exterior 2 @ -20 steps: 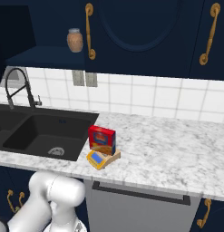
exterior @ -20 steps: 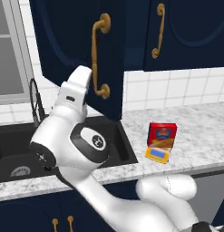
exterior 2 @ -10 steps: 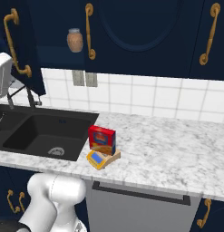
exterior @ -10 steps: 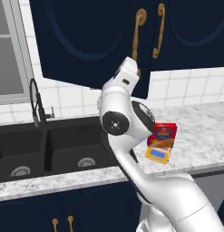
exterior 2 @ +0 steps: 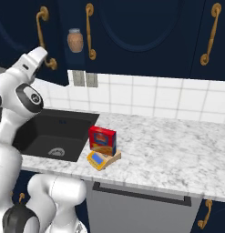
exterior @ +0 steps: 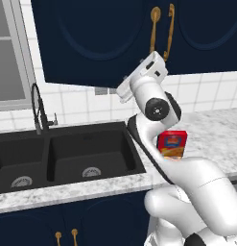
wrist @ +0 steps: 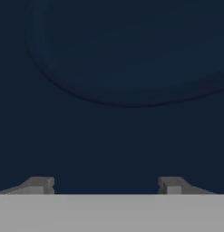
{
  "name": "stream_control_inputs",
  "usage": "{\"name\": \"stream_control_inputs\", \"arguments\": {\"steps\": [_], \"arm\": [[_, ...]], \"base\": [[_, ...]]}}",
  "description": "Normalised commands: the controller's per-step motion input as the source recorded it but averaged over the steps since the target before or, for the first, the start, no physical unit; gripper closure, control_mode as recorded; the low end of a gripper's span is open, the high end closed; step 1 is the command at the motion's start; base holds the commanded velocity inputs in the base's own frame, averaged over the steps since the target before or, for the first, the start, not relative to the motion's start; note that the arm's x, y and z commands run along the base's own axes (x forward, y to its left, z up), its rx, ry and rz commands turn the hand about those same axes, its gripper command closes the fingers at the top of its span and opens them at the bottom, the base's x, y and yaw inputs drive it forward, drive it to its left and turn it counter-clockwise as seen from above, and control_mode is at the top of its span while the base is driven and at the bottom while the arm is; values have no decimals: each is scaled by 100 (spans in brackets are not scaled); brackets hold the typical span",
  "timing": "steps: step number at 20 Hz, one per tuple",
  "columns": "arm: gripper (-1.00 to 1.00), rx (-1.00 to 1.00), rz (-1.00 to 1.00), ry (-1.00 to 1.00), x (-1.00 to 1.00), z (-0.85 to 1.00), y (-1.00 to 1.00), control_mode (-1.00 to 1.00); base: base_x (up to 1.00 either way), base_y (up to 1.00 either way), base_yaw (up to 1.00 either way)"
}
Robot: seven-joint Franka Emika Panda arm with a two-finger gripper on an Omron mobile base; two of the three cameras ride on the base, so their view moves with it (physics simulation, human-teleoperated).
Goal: Pick the boxed food and place it on the digital scale for weighing, and close the cabinet.
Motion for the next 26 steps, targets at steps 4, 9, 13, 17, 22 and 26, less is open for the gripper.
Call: {"name": "stream_control_inputs", "arguments": {"steps": [4,9,13,17,22,26], "arm": [[-100,12,14,0,100,0,-40,-100],[-100,1,11,0,100,0,-5,-100],[-100,0,7,0,100,0,0,-100],[-100,0,5,0,100,0,0,-100],[-100,0,2,1,100,-1,0,-100],[-100,0,3,6,81,0,0,-100]], "base": [[0,0,0],[0,0,0],[0,0,0],[0,0,0],[0,0,0],[0,0,0]]}}
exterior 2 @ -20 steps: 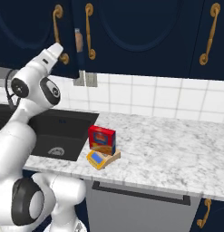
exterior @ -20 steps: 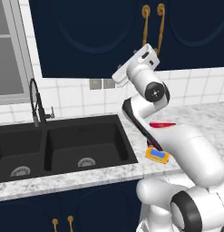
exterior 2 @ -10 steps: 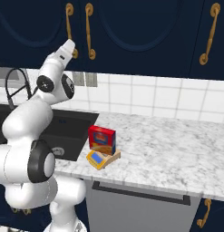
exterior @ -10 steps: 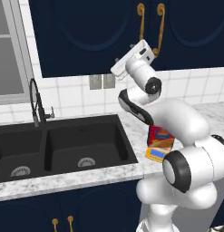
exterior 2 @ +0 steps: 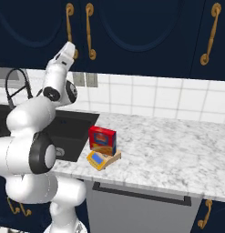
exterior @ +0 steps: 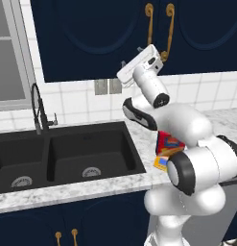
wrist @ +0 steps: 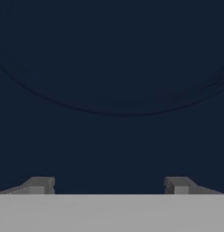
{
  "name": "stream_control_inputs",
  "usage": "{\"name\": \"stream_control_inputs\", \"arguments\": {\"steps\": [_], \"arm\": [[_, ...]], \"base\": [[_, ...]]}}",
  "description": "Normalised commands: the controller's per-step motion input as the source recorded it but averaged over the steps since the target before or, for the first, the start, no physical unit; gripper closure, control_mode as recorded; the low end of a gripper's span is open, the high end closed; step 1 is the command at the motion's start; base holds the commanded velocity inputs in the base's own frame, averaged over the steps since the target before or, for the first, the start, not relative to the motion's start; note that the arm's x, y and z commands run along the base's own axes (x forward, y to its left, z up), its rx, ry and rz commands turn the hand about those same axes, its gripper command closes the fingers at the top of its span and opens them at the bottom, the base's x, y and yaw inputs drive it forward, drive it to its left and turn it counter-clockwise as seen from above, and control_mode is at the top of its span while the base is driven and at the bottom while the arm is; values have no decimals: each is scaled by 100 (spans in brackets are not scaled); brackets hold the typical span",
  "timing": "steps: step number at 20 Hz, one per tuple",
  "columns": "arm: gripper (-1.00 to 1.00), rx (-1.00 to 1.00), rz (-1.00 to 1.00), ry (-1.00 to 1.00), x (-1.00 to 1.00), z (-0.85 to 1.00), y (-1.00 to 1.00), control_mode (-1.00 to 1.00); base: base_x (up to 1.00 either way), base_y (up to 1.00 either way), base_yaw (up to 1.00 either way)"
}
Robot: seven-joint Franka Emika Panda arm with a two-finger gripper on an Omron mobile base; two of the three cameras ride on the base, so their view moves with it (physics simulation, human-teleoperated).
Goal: Pick the boxed food and place it on the digital scale for weighing, and close the cabinet.
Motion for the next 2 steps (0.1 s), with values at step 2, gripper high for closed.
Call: {"name": "stream_control_inputs", "arguments": {"steps": [2], "arm": [[-100,0,7,0,0,2,-1,-100]], "base": [[0,0,0]]}}
